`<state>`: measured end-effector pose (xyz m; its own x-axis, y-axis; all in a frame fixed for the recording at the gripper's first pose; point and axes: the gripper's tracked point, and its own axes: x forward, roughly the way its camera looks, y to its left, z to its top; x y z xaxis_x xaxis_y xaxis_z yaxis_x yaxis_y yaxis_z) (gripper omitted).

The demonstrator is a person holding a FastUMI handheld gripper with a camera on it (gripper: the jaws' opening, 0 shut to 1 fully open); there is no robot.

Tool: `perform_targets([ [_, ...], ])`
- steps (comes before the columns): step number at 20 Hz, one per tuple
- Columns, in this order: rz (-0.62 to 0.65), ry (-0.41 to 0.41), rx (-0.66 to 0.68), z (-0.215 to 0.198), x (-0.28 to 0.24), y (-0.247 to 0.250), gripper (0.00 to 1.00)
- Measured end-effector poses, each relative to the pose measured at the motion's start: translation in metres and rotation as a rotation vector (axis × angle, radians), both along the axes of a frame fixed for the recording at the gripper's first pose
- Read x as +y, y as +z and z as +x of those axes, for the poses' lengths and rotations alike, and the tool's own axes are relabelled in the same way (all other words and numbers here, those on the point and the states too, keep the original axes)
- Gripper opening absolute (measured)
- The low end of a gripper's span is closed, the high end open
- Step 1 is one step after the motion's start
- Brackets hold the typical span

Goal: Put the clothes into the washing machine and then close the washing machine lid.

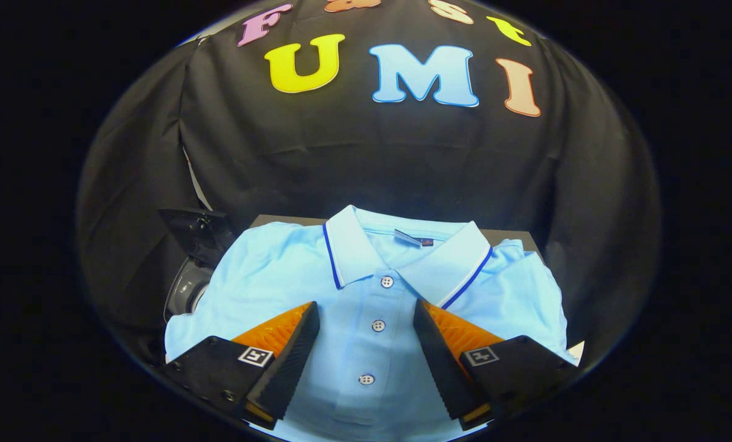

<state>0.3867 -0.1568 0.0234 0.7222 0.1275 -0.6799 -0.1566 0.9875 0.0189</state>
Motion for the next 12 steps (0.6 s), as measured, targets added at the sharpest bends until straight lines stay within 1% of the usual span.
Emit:
perform_targets([
  [3, 0.025, 0.003, -0.013, 0.0002, -0.0001, 0.0005, 0.52],
  [4, 0.018, 0.010, -0.010, 0.0017, -0.0002, 0.0015, 0.49],
  [5, 0.017, 0.030, -0.015, 0.0023, 0.0029, 0.0012, 0.49],
  [6, 0.050, 0.001, -0.007, 0.0008, 0.0030, -0.0004, 0.49],
  [7, 0.071, -0.006, -0.017, 0.0009, 0.0047, 0.0010, 0.12],
  [8, 0.075, 0.004, -0.015, -0.0024, 0.0061, 0.0015, 0.13],
  [9, 0.096, -0.007, -0.022, -0.0004, 0.0053, 0.0075, 0.12],
  [11, 0.106, 0.000, -0.037, -0.0028, 0.0060, 0.0051, 0.02],
  [12, 0.107, 0.007, -0.040, -0.0035, 0.0081, 0.0059, 0.02],
])
